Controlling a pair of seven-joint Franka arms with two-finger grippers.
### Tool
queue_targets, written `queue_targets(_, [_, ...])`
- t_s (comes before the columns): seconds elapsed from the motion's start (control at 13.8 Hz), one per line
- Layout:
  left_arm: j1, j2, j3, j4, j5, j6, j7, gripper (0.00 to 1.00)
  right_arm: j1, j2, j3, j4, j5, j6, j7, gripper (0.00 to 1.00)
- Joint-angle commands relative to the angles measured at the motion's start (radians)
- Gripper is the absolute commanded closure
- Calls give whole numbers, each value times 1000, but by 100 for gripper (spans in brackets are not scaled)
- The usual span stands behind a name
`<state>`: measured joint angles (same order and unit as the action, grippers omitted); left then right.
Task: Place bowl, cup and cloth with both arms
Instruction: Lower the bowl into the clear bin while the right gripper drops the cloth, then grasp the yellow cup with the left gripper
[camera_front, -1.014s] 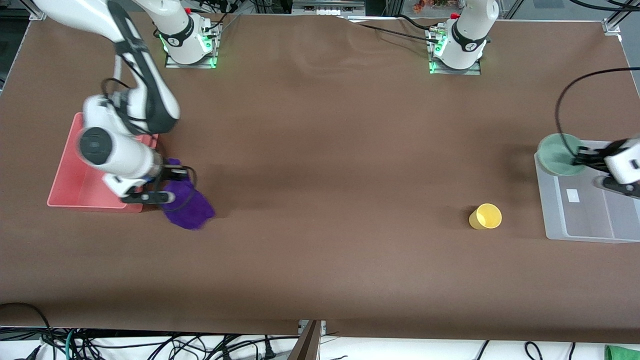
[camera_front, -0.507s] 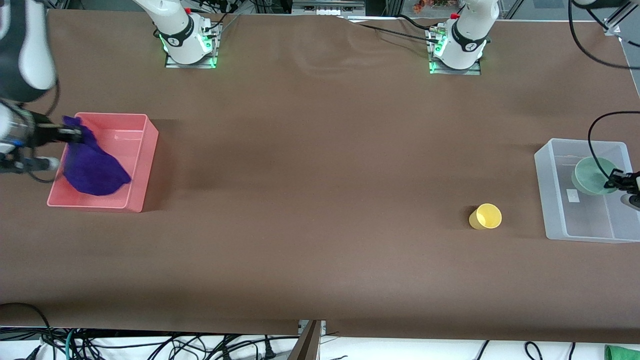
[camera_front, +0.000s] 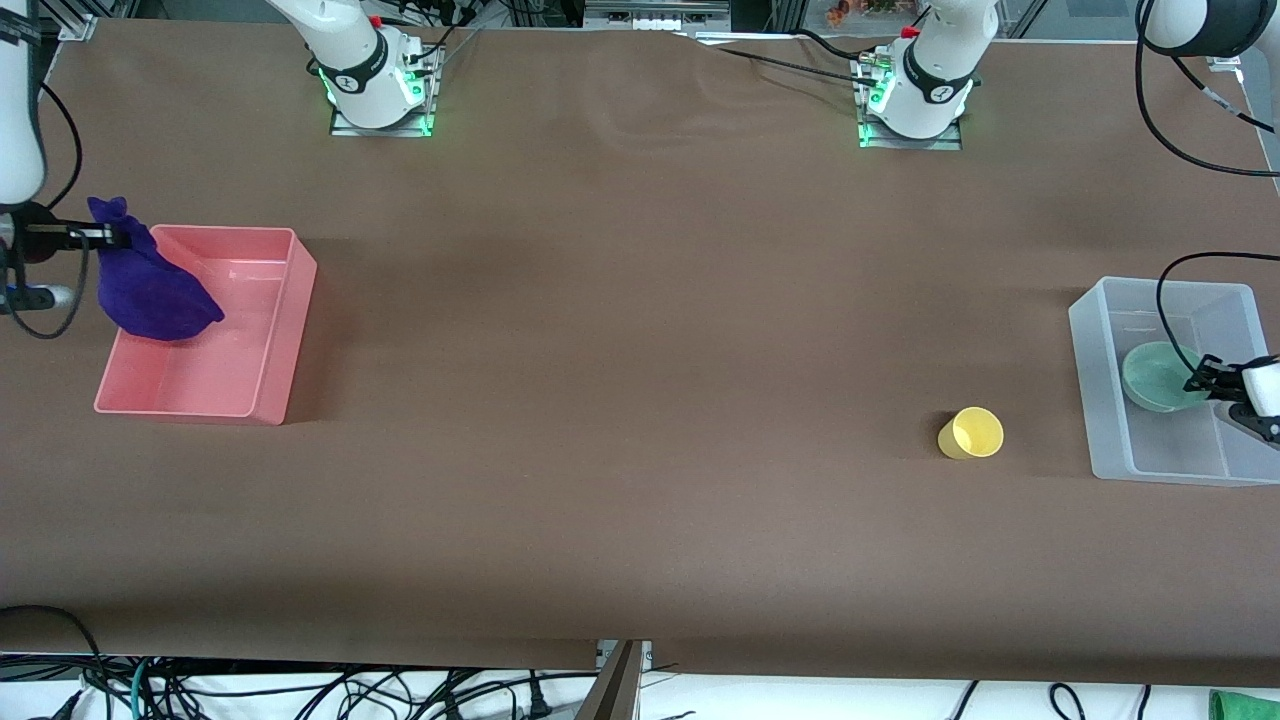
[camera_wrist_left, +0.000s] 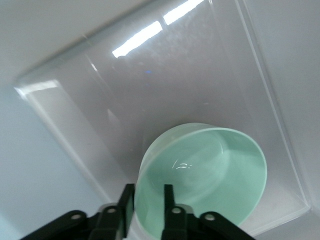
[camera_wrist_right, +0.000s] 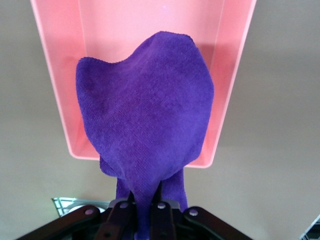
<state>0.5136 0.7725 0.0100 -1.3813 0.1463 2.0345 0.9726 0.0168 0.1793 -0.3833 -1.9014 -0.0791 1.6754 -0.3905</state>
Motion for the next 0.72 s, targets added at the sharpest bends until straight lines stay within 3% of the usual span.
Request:
queue_targets(0.0, [-16, -93, -16, 19, 3, -63, 26, 0, 9, -17, -22, -68, -7, 64, -2, 68])
queue_targets(0.07, [-39, -123, -25, 19, -8, -88, 17, 0, 9, -14, -23, -65, -5, 66, -2, 8])
queue_targets(0.14, [-61, -146, -37, 21, -36, -106, -4, 0, 9, -15, -23, -59, -5, 63, -1, 0])
queue_targets(0.36, [-113, -188, -59, 18, -122, -154, -167, 0, 11, -27, -8, -13, 36, 21, 16, 0])
queue_targets(0.65, [-121, -182, -214, -24, -174, -146, -440, 0, 12, -32, 185, 226, 81, -176, 16, 0])
